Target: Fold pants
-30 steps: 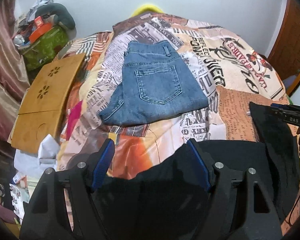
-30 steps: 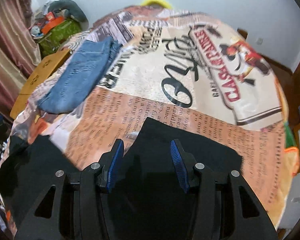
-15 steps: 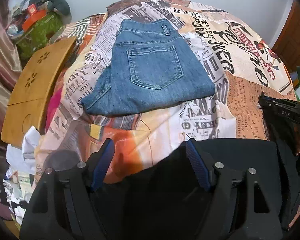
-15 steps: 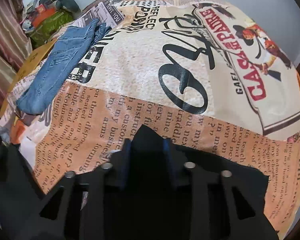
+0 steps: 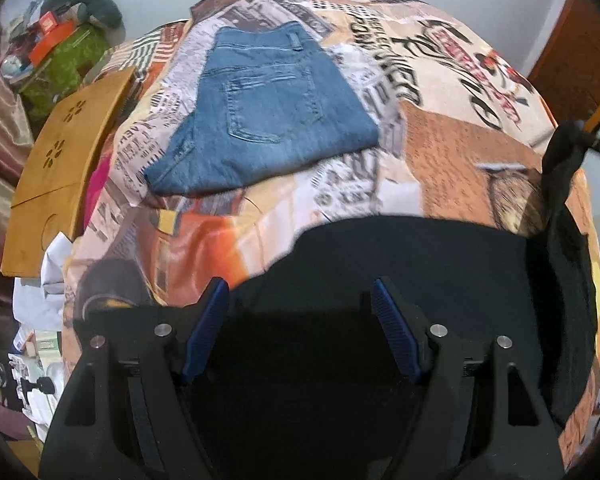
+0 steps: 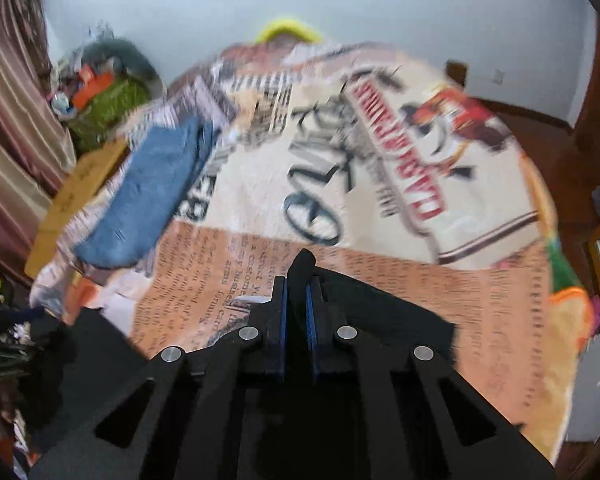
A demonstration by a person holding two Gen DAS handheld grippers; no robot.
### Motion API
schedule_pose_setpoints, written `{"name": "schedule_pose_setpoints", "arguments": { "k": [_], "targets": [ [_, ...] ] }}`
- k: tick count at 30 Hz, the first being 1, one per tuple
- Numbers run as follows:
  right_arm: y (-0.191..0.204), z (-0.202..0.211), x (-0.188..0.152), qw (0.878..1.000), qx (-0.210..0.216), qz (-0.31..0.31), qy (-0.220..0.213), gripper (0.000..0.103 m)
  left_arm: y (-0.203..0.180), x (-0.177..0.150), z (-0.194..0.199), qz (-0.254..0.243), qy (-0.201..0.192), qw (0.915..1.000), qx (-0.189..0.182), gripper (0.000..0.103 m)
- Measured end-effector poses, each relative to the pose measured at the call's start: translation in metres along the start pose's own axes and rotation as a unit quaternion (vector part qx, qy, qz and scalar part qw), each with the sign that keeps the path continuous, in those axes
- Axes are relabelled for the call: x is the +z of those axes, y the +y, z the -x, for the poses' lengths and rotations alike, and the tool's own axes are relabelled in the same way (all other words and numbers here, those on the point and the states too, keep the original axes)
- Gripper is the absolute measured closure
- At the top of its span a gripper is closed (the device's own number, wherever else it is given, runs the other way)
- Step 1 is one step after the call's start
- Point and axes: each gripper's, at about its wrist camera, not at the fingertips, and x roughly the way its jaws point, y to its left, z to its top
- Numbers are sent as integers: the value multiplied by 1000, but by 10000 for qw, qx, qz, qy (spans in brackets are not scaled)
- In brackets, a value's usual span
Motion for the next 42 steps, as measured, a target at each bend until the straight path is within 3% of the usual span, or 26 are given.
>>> {"name": "schedule_pose_setpoints", "arguments": {
  "k": [4,6,11,13,16,21,30,38,40,42],
  "targets": [
    [-19,53,3,9990,-133,-110,-404,96,-24,-16,11,-256,65,9996,-88,27],
    [-25,71,5,9980,-194,-154,-589,96,-36,-25,14,-351,123,9991,-196,19],
    [-38,119,-12,9949,-292,-184,-946,96,-78,-50,11,-830,428,9949,-391,18],
    [-44,128,-26,9949,-311,-147,-946,96,-95,-60,12,-1000,357,9937,-358,15],
    [-53,130,-51,9954,-475,-113,-827,96,-103,-64,14,-992,269,9944,-246,12],
    [-85,115,-105,9959,-640,-485,-417,96,-101,-64,10,-657,407,9963,-371,7],
    [-117,74,-193,9907,-630,-1140,406,96,-103,-70,10,-519,261,9979,-295,2],
    [-113,57,-216,9855,-775,-1393,581,94,-102,-70,10,-478,202,9981,-343,2],
    [-111,59,-220,9850,-911,-1313,647,90,-102,-71,11,-482,183,9980,-357,2],
    [-109,62,-219,9834,-1120,-1228,730,78,-101,-70,14,-530,174,9977,-383,2]
  ]
}}
